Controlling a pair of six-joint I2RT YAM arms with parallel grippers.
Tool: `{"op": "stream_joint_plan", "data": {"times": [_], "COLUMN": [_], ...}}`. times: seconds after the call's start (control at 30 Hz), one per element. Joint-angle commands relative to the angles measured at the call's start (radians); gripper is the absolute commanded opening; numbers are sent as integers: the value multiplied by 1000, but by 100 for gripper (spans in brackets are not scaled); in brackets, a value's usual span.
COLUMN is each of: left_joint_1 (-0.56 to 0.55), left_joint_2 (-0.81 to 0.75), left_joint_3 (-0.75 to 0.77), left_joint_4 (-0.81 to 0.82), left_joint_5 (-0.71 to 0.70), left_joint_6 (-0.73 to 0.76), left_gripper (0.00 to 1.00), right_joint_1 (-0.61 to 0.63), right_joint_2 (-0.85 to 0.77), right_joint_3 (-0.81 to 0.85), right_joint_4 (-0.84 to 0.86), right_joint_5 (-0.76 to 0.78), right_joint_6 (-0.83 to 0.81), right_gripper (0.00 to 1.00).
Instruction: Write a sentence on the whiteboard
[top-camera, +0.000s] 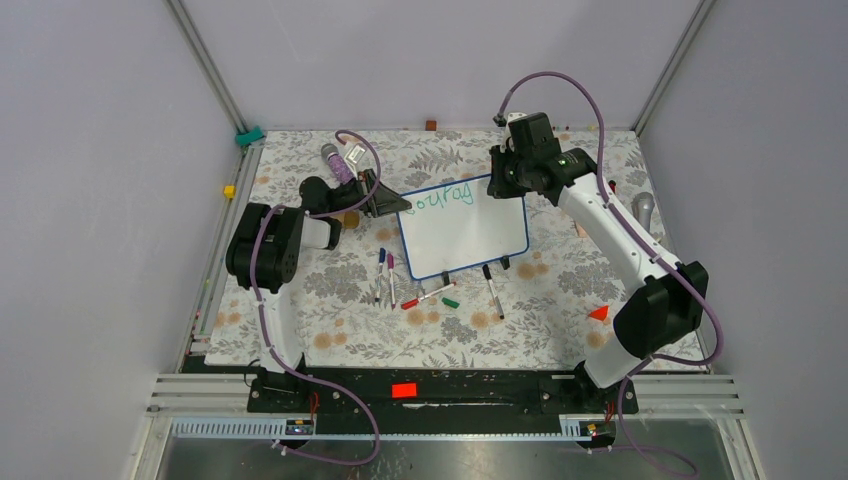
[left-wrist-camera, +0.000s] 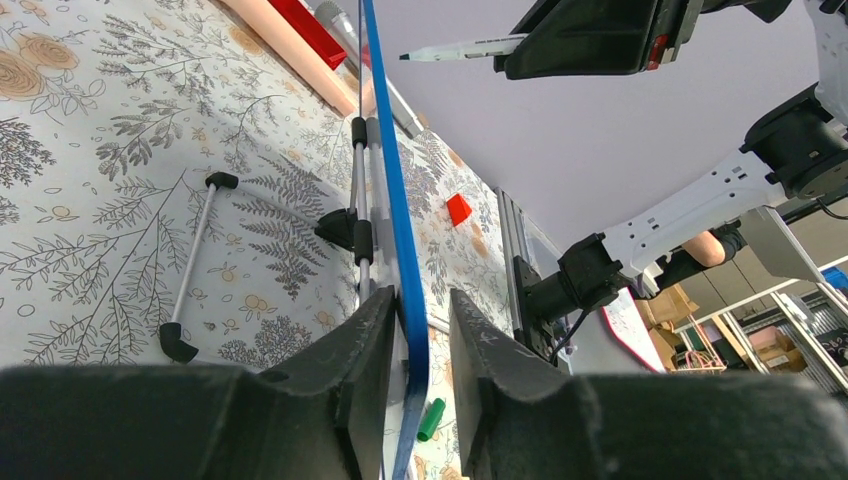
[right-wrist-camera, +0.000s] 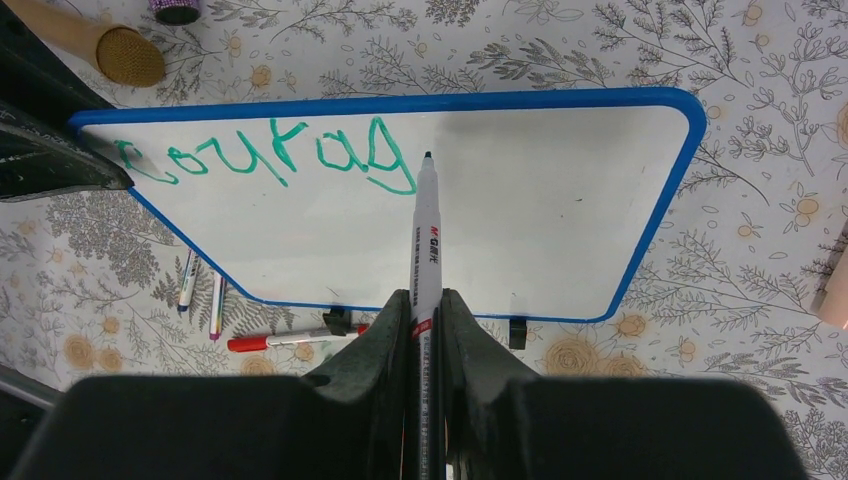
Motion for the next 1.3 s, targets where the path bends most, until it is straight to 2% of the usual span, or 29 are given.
{"op": "stream_joint_plan", "data": {"times": [0.0, 0.5, 0.83, 1.0, 1.27], "left_joint_1": [4, -1, -7, -11, -16], "left_joint_2": [-48, -46, -43, -40, -41], "left_joint_3": [-2, -6, -6, -4, -4], "left_joint_4": [53, 53, 53, 53, 53], "left_joint_5": [-5, -19, -27, -28, -30], "left_joint_6": [24, 23, 25, 25, 25], "left_gripper": [29, 30, 12, 7, 5], "right_joint_1": [-5, -5, -5, -5, -5], "right_joint_2": [15, 41, 50, 53, 64], "right_joint_3": [4, 8, 13, 20, 46], "right_joint_4": [23, 44, 28, 27, 28], "right_joint_5": [-2, -34, 39, 60, 71], "right_joint_6": [-18, -12, -7, -7, -3], "right_gripper": [0, 0, 0, 0, 0]}}
